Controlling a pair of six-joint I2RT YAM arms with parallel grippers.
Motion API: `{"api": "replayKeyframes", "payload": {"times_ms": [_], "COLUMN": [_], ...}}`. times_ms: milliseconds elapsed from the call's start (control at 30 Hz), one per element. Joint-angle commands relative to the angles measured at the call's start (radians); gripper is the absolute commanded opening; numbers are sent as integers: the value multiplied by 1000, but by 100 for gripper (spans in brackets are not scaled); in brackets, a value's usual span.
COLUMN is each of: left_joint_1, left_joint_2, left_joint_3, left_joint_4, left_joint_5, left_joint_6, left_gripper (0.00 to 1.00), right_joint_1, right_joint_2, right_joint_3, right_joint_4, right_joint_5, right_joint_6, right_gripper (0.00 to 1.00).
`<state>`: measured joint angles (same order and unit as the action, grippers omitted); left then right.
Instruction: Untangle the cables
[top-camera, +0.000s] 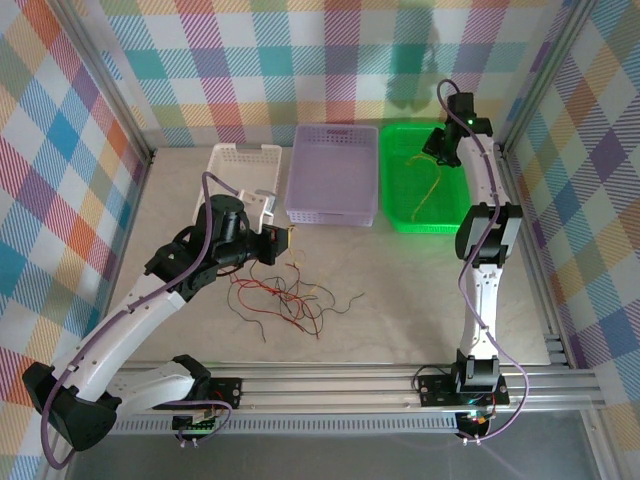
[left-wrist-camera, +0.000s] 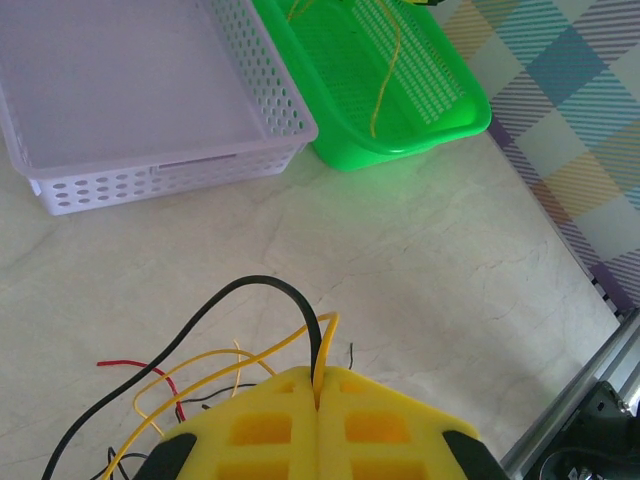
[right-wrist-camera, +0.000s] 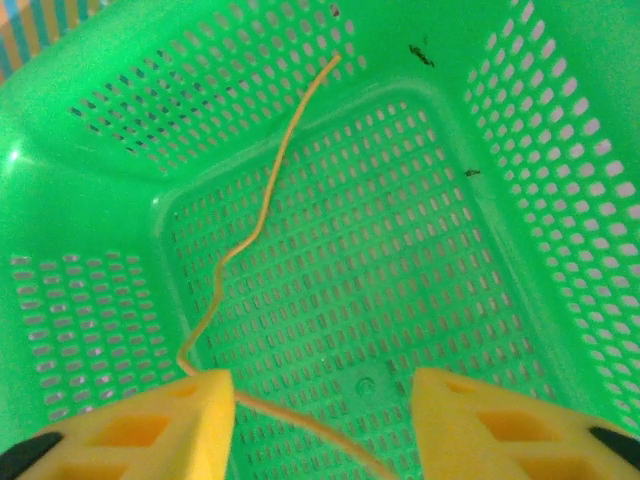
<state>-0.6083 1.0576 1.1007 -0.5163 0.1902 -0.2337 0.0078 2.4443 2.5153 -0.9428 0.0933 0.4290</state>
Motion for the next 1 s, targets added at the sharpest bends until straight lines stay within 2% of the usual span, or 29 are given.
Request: {"api": "replayKeyframes", "payload": {"times_ms": [0,200,333,400,533,667,767,900,967], "left_joint_1": [-18,-28,-30,-30,-33,-35,-36,-39,-41], "left_joint_2": [-1,-6,-5,-4,2,7,15,9,2], "left_joint_3": [-5,-4,-3,2,25,54,72,79,85], "left_joint_4": [32,28,45,49,46,36,49,99,115], "left_joint_5": [17,14,33,37,46,32,65,89,73], "left_joint_6": [17,19,-4,-23,-70,-130,-184,-265,-311], "left_gripper": [0,0,0,0,0,0,0,0,0], "right_joint_1": [7,9,17,35,110,207,300,415,472], "right_joint_2": [-106,-185,-305,-416,-706,-967,-1107,-1225,-1264], "right_joint_3": [27,18,-67,-229,-688,-1081,-1319,-1573,-1719], "right_joint_4": [-9,-12,13,115,455,699,840,971,1104], "right_joint_5": [-15,-51,-207,-320,-526,-637,-681,-658,-634], "right_joint_6": [-1,21,53,57,49,19,-11,-29,-25], "right_gripper": [56,64,68,68,71,73,74,75,76]}}
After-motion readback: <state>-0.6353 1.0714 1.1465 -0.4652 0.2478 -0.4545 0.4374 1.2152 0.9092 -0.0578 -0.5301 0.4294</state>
